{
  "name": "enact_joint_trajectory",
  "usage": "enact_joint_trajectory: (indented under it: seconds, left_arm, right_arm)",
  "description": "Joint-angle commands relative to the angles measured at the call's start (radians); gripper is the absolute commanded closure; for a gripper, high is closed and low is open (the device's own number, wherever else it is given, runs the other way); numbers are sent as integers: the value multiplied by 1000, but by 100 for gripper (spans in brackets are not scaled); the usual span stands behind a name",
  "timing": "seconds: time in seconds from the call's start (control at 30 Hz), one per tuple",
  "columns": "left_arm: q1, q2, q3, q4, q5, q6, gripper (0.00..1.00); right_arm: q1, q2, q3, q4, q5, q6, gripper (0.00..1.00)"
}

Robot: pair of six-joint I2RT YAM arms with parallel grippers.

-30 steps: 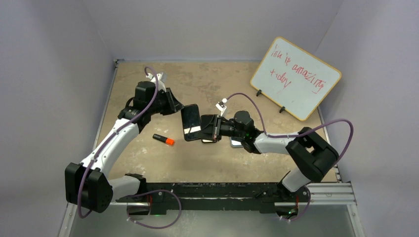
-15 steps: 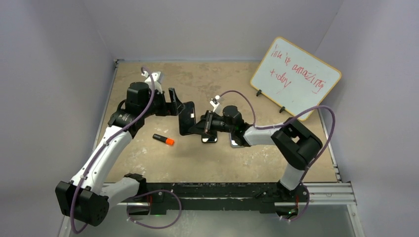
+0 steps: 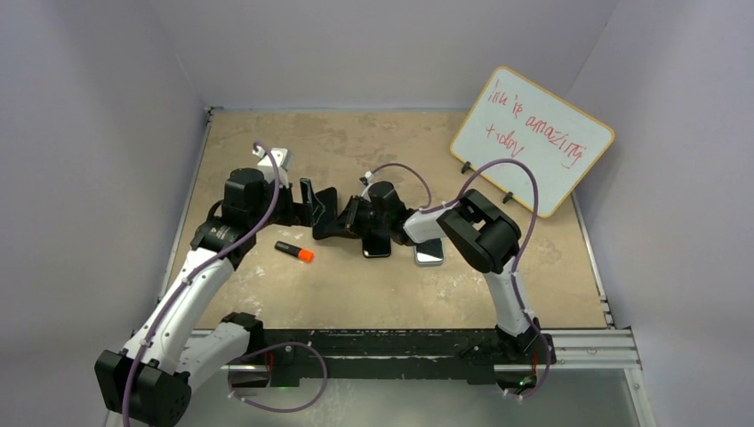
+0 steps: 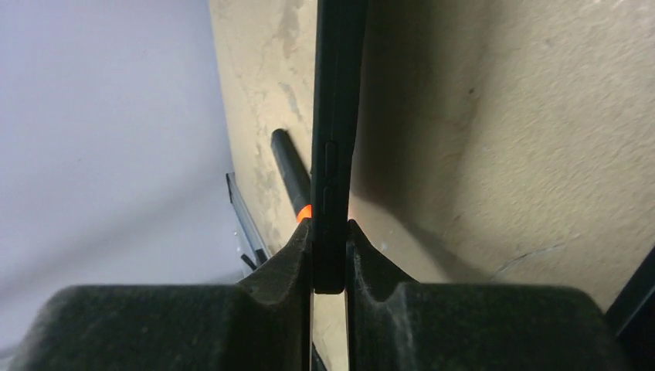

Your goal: Put the phone into the phone case

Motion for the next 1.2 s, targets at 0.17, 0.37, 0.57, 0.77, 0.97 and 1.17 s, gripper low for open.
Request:
enact_joint_trajectory:
  seconds: [0.17, 0.37, 0.57, 0.77, 0.97, 1.17]
  left_arm:
    - [-6, -40, 7, 18, -65, 48, 9]
    - [-11, -37, 7, 21, -70, 51, 9]
    - [-11, -34, 16, 14, -115, 37, 9]
    - [-11, -28, 57, -25, -165, 7, 7]
    - [-11, -31, 115, -62, -38, -45, 6]
    - [-11, -76, 100, -19, 118, -82, 4]
  right_arm:
    - [7, -50, 80, -123, 70, -69, 58]
    - [6, -114, 53, -193, 81, -116, 43]
    - [6, -223, -17, -245, 104, -151, 20]
    - [7, -342, -89, -300, 129, -219, 1]
    - [9, -517, -164, -346, 165, -279, 1]
    - [8, -745, -265, -404, 244, -371, 1]
